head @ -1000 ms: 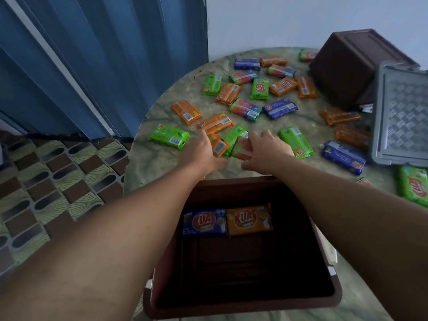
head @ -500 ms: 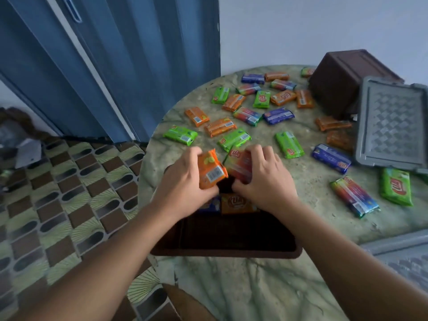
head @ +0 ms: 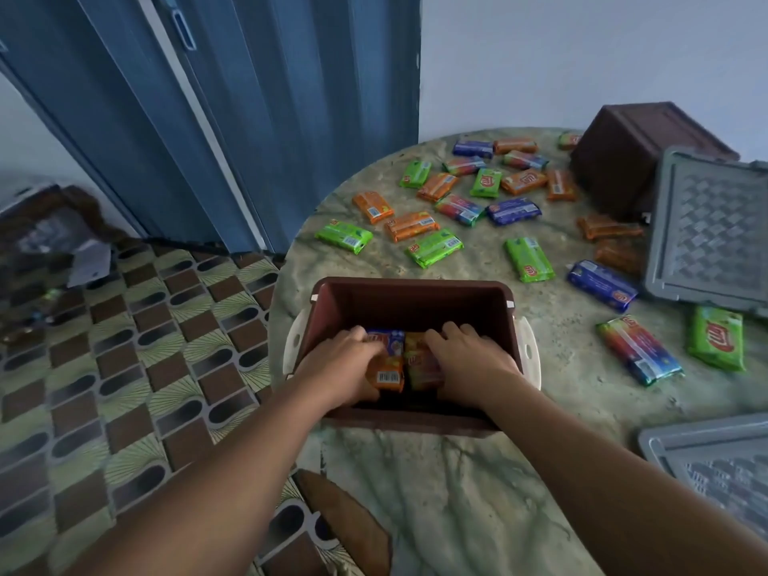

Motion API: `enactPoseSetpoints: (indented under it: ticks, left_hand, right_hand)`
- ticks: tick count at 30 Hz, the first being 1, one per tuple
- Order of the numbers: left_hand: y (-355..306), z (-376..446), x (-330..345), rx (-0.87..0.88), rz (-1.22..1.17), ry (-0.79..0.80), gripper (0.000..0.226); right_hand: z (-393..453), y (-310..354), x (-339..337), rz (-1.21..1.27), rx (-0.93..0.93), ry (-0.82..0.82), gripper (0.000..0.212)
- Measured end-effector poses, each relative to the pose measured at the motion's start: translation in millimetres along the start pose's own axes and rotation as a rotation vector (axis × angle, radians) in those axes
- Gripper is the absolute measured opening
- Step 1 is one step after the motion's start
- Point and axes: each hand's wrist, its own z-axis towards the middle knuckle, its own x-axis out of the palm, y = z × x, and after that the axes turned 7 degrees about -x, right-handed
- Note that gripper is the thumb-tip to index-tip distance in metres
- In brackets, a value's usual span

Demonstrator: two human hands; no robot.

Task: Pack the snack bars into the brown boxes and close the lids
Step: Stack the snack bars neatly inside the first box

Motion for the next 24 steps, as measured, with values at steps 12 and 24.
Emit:
enactPoseSetpoints:
  ticks: [12, 24]
  left_hand:
    - [0.3, 1.3, 2.9, 0.057, -0.052, -0.082, 0.030]
    - [0.2, 2.3, 4.6, 0.044, 0.065, 0.002, 0.056]
  right_hand:
    - [4.0, 2.8, 2.7, 0.009, 0.076, 0.037, 0.085]
    - [1.6, 4.4, 2.5, 0.025, 0.100, 0.036, 0.081]
